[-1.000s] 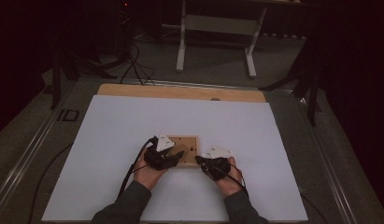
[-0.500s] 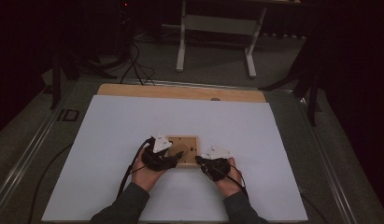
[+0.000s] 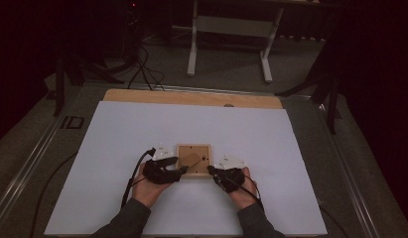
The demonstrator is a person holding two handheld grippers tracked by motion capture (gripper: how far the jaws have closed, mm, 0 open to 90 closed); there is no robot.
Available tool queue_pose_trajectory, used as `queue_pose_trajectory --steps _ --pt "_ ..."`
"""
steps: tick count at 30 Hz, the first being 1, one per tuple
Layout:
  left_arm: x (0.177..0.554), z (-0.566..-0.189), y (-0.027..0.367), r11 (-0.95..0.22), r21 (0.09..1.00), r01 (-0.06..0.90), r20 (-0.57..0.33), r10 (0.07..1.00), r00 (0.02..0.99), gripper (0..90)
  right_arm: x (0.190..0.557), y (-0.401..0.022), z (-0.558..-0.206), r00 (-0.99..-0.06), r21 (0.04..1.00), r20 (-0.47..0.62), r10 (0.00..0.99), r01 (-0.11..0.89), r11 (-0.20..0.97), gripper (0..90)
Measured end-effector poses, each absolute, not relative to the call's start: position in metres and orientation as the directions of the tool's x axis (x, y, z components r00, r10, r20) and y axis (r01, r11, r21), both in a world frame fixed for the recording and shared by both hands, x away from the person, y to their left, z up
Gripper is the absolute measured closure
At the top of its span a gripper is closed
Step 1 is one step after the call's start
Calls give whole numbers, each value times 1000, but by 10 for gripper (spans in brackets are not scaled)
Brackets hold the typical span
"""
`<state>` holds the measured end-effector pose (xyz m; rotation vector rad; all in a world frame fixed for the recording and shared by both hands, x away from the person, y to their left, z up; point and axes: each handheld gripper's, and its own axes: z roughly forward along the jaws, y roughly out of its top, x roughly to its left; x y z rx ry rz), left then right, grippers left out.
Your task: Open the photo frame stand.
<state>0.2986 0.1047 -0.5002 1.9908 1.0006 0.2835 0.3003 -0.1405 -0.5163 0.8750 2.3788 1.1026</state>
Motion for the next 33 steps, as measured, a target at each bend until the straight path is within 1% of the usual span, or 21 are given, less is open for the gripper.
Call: queue_pose_trajectory --steps 4,8,14,19,33 --pt "300 -502 103 -294 771 565 -192 738 647 469 300 -140 -516 -736 779 -75 673 378 500 895" --pt "305 -503 102 -277 756 592 -240 725 646 470 300 -140 -516 -736 780 -76 673 377 500 895" --pt "314 -499 100 -259 734 628 -288 719 633 469 300 -140 -516 -735 780 -79 673 374 501 892" --pt "320 -497 102 -212 715 666 -353 713 606 459 300 -140 -516 -736 780 -82 672 372 504 889" --pt "335 -500 96 -210 659 722 -395 721 570 454 300 -140 -516 -736 778 -87 672 370 507 881"
